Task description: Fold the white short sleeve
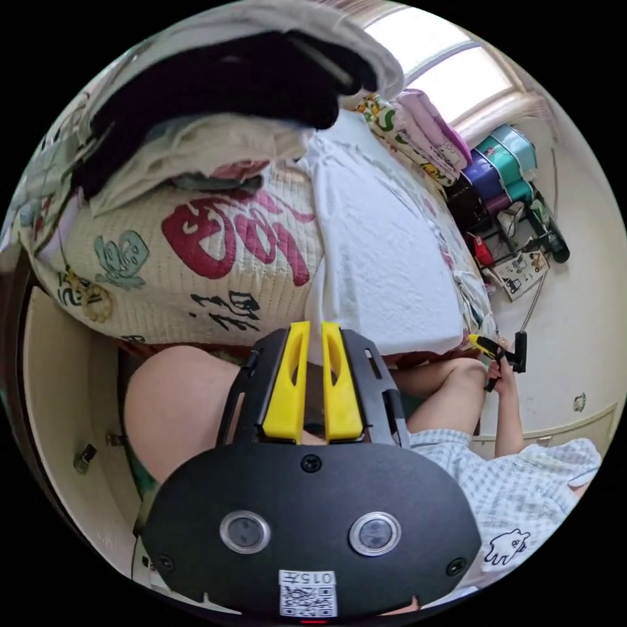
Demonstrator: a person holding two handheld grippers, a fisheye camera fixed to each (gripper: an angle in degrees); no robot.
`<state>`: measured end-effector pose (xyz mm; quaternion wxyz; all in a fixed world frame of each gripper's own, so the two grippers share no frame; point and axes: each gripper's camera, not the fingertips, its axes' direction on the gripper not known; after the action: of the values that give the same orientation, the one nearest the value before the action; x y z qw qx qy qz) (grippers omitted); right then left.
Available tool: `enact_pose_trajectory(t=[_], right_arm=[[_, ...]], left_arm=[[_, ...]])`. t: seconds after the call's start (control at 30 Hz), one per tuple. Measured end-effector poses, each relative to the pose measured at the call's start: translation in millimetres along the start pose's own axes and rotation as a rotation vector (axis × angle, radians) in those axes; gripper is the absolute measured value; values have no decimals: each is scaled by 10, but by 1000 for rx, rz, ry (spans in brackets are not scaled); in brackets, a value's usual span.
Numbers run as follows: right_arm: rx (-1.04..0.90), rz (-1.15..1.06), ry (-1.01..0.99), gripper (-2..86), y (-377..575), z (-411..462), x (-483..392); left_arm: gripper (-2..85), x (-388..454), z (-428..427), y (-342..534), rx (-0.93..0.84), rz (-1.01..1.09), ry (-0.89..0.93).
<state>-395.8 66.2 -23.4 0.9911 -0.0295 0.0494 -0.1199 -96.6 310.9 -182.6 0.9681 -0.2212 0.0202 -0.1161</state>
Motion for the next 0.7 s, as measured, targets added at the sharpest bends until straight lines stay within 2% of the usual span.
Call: enact_pose_trajectory(t=[0.13,0.27,0.47,0.7], right_arm=[[128,-130,47,22,-331,-13,-375],[168,-307,0,5,-1089,565,-1051],[89,-382,75,13,-2321,1988,-1712],[-2,-339,141,87,-3403,3519,-2069]], left_arm=[[0,445,-196,-538,91,188,35],[-4,938,142,-1485,132,339,2],[15,1147,1036,-2904,32,312,-64],[77,1150,1637,-4068,7,204,-113]])
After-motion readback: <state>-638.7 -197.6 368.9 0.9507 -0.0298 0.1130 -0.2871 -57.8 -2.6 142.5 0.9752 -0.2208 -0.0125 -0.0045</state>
